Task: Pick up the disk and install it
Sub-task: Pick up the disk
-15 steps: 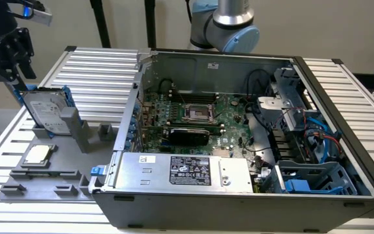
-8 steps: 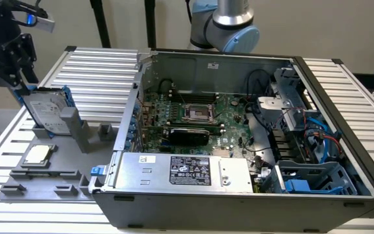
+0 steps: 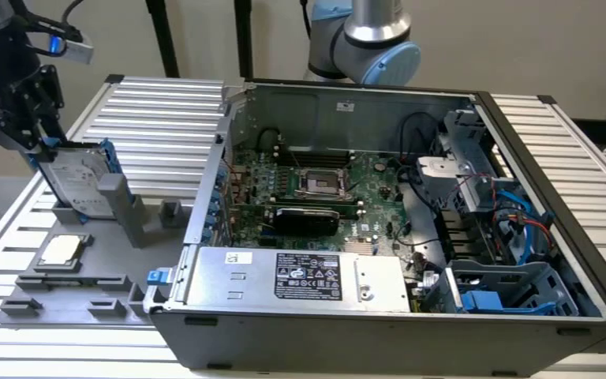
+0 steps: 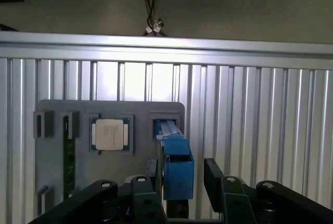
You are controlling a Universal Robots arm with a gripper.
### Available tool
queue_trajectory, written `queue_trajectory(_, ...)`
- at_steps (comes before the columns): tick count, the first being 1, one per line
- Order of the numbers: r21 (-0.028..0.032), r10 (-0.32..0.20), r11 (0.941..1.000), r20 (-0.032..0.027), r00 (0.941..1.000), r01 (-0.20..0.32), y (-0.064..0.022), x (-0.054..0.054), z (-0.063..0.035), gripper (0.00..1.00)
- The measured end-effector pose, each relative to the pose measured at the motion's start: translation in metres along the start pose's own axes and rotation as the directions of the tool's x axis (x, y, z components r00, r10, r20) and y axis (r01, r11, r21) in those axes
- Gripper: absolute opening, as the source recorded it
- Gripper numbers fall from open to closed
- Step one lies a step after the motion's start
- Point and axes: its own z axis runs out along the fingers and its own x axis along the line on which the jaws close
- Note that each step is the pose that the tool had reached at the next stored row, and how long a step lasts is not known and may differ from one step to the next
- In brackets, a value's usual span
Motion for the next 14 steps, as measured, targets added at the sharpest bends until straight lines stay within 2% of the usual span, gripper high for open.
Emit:
queue_trajectory(8, 0.0006, -0.001, 1.0000, -0.0012, 1.0000, 0.001, -0.0005, 0.000, 0.0148, 0.48)
queue_trajectory(12, 0.0005, -0.001, 1.0000, -0.0020, 1.0000, 0.001, -0.0005, 0.000, 0.0171, 0.48)
queue_trajectory(13, 0.0006, -0.001, 1.0000, -0.0020, 1.0000, 0.001, -0.0005, 0.000, 0.0172, 0.46)
queue_trajectory(14, 0.0007, -0.001, 1.0000, -0.0021, 1.0000, 0.001, -0.0005, 0.000, 0.0174, 0.40)
